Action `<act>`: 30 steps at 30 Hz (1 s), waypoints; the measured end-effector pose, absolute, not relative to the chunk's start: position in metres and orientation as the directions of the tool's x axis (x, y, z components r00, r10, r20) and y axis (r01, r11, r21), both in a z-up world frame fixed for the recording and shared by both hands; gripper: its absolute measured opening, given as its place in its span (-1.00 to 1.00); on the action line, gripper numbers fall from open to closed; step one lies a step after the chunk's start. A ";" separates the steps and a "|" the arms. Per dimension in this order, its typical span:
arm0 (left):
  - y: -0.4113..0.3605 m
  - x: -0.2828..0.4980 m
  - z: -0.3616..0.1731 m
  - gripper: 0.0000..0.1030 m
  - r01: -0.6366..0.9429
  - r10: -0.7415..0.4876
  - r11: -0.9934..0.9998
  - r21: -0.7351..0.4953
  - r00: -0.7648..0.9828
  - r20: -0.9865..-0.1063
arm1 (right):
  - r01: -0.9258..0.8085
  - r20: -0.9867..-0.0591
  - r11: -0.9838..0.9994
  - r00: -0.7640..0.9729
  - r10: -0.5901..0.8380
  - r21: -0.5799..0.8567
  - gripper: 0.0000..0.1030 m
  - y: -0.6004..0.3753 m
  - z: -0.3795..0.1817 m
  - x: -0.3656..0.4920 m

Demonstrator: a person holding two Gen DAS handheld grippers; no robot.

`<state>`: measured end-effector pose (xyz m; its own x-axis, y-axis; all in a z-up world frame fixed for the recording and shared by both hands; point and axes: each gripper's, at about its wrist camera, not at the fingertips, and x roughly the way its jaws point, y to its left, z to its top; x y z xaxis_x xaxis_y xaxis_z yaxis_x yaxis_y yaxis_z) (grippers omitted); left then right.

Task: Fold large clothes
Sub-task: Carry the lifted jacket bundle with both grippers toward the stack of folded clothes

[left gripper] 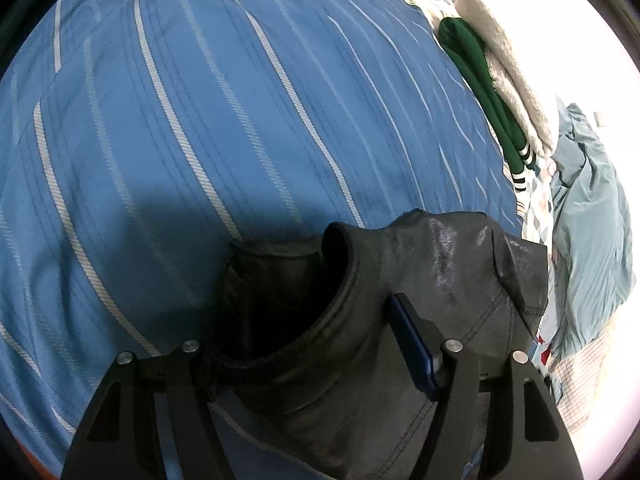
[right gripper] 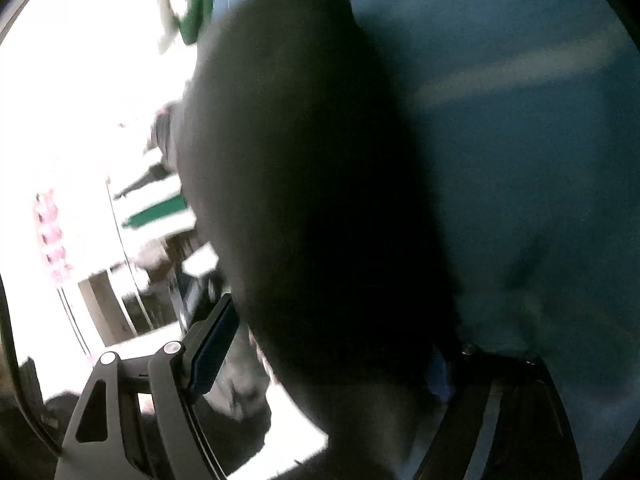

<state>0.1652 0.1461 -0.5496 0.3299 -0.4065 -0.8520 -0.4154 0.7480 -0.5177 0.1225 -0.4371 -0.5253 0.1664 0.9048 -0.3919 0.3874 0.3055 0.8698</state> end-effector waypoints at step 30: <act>0.165 0.221 -0.367 -0.57 -0.300 -0.415 0.732 -0.611 0.515 -0.750 | 0.299 -0.285 0.202 0.269 0.920 0.933 0.00 -0.429 -0.342 0.173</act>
